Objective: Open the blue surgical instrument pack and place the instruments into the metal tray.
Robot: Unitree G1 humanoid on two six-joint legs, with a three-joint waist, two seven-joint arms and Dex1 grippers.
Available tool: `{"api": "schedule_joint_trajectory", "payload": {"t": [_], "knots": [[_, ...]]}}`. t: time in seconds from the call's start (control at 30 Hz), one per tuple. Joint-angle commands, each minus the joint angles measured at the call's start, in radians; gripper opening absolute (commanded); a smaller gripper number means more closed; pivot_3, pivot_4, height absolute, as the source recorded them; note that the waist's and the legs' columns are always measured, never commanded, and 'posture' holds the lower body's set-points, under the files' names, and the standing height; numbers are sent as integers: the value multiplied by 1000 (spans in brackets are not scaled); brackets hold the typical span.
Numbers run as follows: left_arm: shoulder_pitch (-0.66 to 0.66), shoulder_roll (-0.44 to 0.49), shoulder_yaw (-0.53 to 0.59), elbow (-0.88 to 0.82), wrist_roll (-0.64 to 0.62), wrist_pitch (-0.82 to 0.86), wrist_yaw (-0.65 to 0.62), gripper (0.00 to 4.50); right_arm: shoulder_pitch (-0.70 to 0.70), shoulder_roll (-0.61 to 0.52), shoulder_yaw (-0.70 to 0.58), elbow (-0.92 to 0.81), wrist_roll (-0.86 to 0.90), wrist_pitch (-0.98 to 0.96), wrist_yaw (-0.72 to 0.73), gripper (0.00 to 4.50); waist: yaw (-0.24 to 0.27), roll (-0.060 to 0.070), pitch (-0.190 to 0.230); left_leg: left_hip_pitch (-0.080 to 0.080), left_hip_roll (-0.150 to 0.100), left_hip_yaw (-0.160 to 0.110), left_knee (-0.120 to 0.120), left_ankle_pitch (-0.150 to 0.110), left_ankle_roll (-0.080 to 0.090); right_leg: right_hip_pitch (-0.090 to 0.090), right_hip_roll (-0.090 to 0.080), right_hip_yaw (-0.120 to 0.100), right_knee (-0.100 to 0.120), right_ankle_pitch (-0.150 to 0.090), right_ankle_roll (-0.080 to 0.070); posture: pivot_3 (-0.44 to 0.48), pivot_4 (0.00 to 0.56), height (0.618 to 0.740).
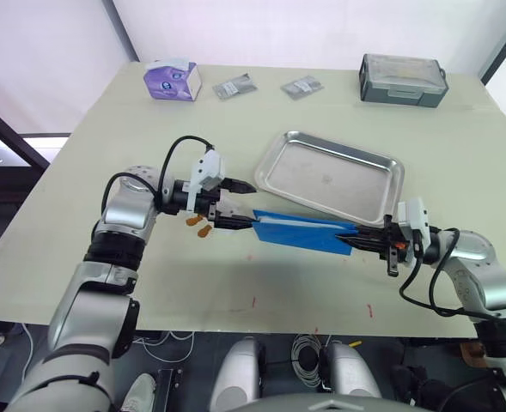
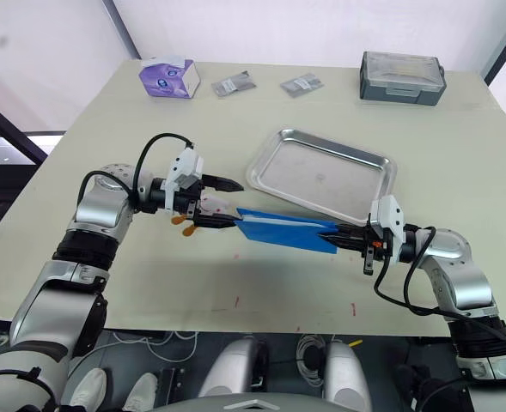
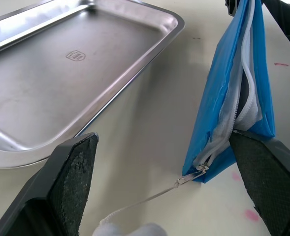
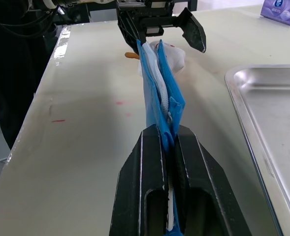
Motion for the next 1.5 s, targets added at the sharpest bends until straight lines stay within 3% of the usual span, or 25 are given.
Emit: {"api": "schedule_joint_trajectory", "payload": {"t": [0.03,0.1,0.17,0.27,0.37,0.5,0.87,0.93,1.0,1.03,1.2,1.23,1.47,1.5], "knots": [[-8,-27,-13,-2,4,-33,-29,4459,-7,5,-7,-17,12,-27,8,0,1,0,0,0,0,0,0,0,0,0,0,0,0,0,0,0,150,727],[-3,-39,-10,-9,0,-28,-39,4459,-7,7,-6,-19,10,-28,8,0,0,0,0,0,0,0,0,0,0,0,0,0,0,0,0,0,150,727],[8,-45,-9,-22,-15,-10,-58,4019,-6,8,-5,-18,8,-29,9,0,-1,0,0,0,0,0,0,0,0,0,0,0,0,0,0,0,150,727],[20,-42,-10,-31,-24,4,-80,2867,-3,9,-6,-13,1,-38,7,0,-1,0,0,0,0,0,0,0,0,0,0,0,0,0,0,0,150,727],[27,-38,-3,-33,-29,9,-88,1347,4,7,-8,-5,-3,-49,10,0,-1,0,0,0,0,0,0,0,0,0,0,0,0,0,0,0,150,727],[31,-40,3,-34,-35,13,-85,102,12,3,-9,3,-10,-59,10,0,0,0,0,0,0,0,0,0,0,0,0,0,0,0,0,0,150,727],[37,-60,14,-26,-37,1,-58,102,35,-39,-16,35,-54,-47,-30,0,0,0,0,0,0,0,0,0,0,0,0,0,0,0,0,0,150,727],[37,-66,15,-25,-36,-1,-53,0,42,-51,-20,24,-41,-30,-26,745,-1,0,0,0,0,0,0,0,0,0,0,0,0,0,0,0,150,727],[38,-72,13,-25,-33,-8,-48,0,61,-73,-31,3,-25,-16,-12,1196,1,0,0,0,0,0,0,0,0,0,0,0,0,0,0,0,150,727],[39,-74,13,-26,-33,-9,-46,0,75,-87,-42,-12,-15,-7,-12,1950,1,0,0,0,0,0,0,0,0,0,0,0,0,0,0,0,150,727],[42,-83,13,-27,-29,-16,-45,0,137,-138,-92,-71,33,21,0,4233,0,0,0,0,0,0,0,0,0,0,0,0,0,0,0,0,150,727],[42,-85,13,-27,-28,-17,-43,0,148,-145,-103,-80,39,21,1,4430,0,0,0,0,0,0,0,0,0,0,0,0,-1,0,0,0,150,727],[38,-93,11,-17,-23,-25,-44,0,171,-136,-207,-206,206,112,-54,4430,0,0,0,0,0,0,0,0,0,0,0,0,0,0,0,0,150,727],[37,-95,9,-15,-22,-27,-47,0,159,-128,-207,-228,233,137,-72,4207,0,0,0,0,0,-1,0,0,0,0,0,0,0,0,0,0,150,727]]}}
